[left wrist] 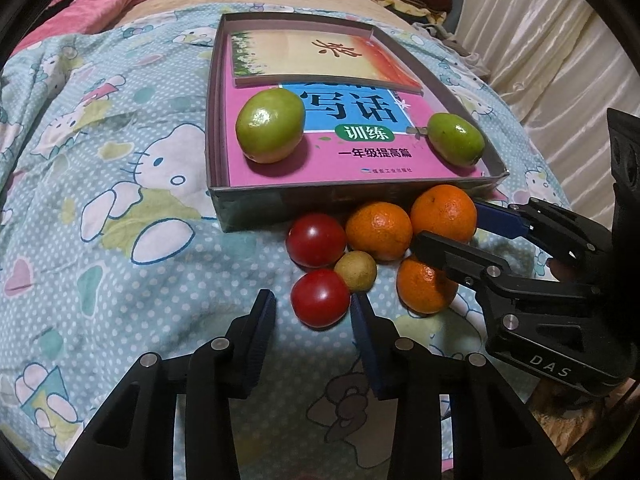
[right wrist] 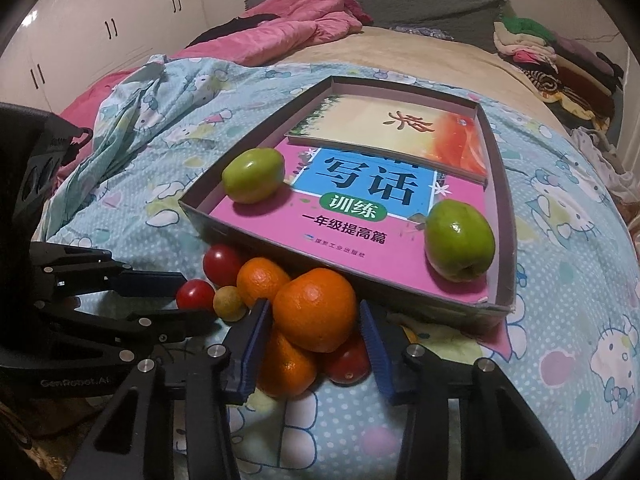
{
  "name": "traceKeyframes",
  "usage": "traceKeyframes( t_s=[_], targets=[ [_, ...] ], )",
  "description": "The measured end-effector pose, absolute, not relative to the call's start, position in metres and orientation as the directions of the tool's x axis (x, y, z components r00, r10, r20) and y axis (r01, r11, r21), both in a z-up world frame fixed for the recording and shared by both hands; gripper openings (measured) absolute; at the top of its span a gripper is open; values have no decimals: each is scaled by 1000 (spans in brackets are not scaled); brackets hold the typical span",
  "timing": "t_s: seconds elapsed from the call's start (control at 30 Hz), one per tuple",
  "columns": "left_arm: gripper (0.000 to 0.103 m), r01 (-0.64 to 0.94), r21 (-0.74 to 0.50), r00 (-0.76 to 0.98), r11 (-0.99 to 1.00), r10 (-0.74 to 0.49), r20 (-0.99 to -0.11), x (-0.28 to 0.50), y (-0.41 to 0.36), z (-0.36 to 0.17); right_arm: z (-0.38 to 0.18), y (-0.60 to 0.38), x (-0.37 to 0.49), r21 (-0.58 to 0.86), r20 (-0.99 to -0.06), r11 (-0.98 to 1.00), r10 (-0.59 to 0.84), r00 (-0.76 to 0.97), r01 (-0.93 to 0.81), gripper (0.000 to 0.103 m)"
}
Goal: Organize fruits
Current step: 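Move the left tool to a red tomato while the right tool approaches a mandarin orange, then close the left tool on the red tomato while the right tool grasps the mandarin orange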
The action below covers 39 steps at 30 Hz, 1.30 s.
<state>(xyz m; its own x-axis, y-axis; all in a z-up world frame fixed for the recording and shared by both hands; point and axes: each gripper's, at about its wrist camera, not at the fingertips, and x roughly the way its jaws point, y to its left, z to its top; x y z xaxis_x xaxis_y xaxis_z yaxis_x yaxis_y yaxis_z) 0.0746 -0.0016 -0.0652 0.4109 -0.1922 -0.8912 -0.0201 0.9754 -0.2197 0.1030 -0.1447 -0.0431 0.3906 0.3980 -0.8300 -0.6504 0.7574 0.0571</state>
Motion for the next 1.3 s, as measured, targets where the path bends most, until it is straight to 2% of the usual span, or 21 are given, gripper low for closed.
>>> traceKeyframes(
  t_s=[0.53, 1.3],
  targets=[
    [31, -4, -226, 404, 974, -205, -892, 81, -5, -70, -46, -142, 106, 62, -828, 741, 412, 379, -669, 41],
    [29, -8, -251, 437, 968, -223, -872, 67, 4, -58, -39, -145, 101, 95, -811, 728, 452, 372, -679, 39]
  ],
)
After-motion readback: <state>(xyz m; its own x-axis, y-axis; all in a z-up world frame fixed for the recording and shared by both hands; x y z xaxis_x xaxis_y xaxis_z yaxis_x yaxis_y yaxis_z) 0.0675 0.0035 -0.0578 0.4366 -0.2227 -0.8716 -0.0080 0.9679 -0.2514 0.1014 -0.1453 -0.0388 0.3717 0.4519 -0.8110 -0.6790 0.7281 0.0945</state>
